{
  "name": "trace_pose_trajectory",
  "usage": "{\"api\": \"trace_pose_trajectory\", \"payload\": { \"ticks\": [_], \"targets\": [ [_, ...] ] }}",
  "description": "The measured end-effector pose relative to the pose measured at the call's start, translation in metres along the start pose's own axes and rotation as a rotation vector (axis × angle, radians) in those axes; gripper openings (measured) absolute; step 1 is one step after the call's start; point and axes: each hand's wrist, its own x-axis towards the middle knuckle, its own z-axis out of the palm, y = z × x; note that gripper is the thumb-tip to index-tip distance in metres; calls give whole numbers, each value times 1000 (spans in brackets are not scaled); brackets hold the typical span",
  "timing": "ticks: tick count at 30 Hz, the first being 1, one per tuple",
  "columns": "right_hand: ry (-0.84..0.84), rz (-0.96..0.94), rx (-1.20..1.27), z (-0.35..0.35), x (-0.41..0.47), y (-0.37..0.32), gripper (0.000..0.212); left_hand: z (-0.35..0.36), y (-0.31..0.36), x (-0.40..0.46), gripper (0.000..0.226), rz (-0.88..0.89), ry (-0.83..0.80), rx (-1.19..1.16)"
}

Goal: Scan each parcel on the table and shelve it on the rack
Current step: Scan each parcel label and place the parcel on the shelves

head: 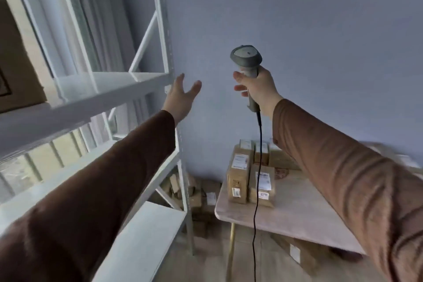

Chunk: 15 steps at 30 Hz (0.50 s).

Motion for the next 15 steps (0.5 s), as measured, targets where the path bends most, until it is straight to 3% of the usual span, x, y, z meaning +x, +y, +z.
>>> {"api": "trace_pose_trajectory", "payload": {
  "ticks": [7,15],
  "targets": [
    [237,104,-153,-143,-36,59,14,161,4,-8,78,-16,-280,-90],
    [269,326,-144,-239,-54,189,15,321,-36,-20,77,-153,-450,-73]
  ]
}}
